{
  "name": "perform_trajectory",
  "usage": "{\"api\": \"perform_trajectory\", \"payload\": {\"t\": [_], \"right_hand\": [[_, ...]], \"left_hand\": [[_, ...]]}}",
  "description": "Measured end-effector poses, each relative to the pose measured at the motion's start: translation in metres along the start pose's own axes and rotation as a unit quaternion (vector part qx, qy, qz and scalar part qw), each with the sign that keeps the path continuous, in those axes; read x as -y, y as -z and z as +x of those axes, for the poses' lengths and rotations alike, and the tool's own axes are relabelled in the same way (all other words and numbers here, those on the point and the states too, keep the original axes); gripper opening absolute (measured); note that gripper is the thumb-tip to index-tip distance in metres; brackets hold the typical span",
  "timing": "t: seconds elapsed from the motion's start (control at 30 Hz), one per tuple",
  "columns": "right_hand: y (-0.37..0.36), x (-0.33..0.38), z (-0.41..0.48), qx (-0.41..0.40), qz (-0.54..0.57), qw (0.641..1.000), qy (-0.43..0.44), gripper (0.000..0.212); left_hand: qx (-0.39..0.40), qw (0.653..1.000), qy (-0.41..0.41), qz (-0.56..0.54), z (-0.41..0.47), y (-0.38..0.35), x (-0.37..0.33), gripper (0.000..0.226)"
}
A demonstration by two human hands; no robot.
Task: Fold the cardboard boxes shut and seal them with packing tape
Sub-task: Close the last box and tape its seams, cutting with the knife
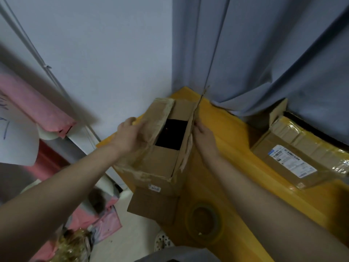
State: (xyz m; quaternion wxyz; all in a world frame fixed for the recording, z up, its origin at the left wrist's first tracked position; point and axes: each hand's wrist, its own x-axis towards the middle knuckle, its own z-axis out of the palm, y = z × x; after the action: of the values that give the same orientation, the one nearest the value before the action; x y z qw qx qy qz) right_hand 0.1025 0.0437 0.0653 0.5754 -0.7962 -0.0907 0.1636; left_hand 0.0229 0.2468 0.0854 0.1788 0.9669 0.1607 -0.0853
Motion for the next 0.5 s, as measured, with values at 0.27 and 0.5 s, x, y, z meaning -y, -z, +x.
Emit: {"api": "perform_trajectory", "payload": {"t": [0.27,0.5], "right_hand": [[-0.025,-0.017,-0.026,0.045,0.105,0.978,-0.172,0.064],[-0.017,-0.011,-0.02,0.044,0.038,0.998,-0.023,0.05]], "left_hand": [[0.069,0.976,0.084,-0.187,0.004,-0.003,0.006,0.075],[0.076,0.978,0.126,-0.145,0.01,-0.01,-0.002,0.085]]}}
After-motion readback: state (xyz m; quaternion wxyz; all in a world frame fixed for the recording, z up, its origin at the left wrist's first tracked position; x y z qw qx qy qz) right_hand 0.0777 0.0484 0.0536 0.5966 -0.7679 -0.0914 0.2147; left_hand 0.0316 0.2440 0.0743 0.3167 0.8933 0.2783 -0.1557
